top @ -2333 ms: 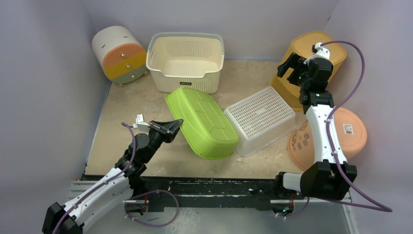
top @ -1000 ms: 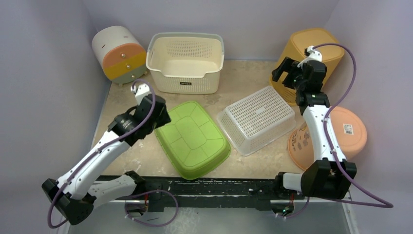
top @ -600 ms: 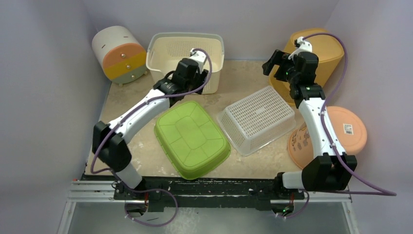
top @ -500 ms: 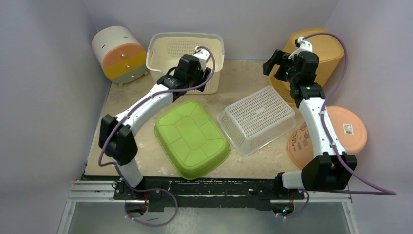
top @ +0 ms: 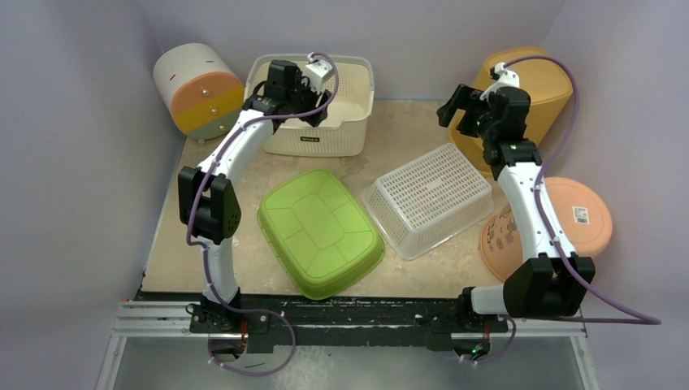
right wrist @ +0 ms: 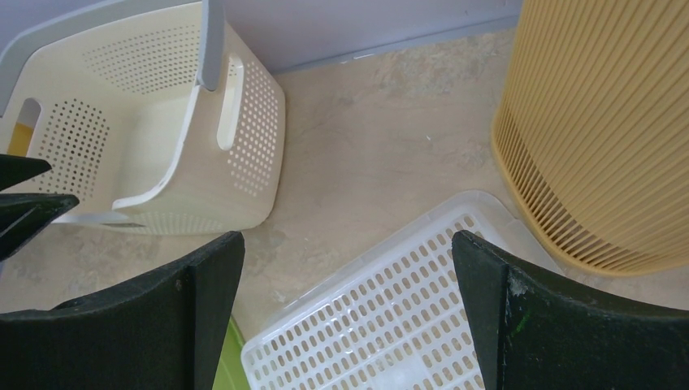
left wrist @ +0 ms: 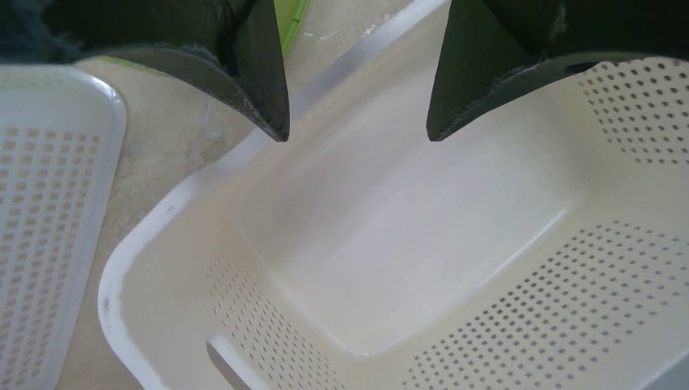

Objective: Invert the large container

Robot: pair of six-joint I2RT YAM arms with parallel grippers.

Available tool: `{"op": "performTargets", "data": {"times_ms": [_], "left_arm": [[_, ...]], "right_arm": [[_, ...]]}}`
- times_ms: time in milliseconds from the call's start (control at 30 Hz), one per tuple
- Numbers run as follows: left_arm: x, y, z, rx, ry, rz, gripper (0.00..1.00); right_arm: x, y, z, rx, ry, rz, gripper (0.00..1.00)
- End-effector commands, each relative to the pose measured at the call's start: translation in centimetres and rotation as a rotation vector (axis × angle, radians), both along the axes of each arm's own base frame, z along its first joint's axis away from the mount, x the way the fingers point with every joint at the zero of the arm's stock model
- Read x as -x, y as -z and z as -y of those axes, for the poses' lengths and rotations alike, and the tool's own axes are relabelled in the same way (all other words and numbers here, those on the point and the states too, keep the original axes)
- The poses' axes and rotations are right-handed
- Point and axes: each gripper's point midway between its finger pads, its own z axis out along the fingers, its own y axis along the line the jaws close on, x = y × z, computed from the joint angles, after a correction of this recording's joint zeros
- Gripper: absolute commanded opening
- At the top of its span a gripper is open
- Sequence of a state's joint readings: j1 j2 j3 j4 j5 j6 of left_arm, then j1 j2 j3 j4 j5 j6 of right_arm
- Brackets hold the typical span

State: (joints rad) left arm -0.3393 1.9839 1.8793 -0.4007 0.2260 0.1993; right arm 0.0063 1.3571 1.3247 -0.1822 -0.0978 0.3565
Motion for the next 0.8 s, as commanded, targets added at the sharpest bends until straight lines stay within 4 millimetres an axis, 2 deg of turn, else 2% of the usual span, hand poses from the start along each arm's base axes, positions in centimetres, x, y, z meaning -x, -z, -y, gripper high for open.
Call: {"op": "performTargets", "data": {"times_ms": [0, 133, 333, 467, 667, 767], "left_arm": [[2.0, 0.6, 0.2, -0.026, 0.198, -0.066, 0.6], [3.4, 2.0, -0.1, -0.065, 0.261, -0.134, 0.59], [3.5, 4.3, -0.4, -0.093, 0.287, -0.196, 0.58], [2.8, 6.4, -1.2, -0.15, 0.275, -0.218, 0.58], [0.6, 7.8, -2.0, -0.191, 0.225, -0.186, 0.57], [0.3, 9.3, -2.1, -0.202, 0.218, -0.214, 0.51]], "right_arm": [[-0.4, 0.1, -0.3, -0.006, -0.017, 0.009, 1.0], [-0.8, 0.8, -0.3, -0.003, -0.014, -0.004, 1.0], [-1.4, 1.6, -0.6, -0.02, -0.023, -0.017, 1.0], [-1.8, 1.8, -0.5, -0.017, -0.021, -0.021, 1.0], [-2.3, 2.5, -0.7, -0.019, -0.03, -0.038, 1.0], [-2.6, 2.9, -0.7, -0.02, -0.032, -0.047, 1.0]]}}
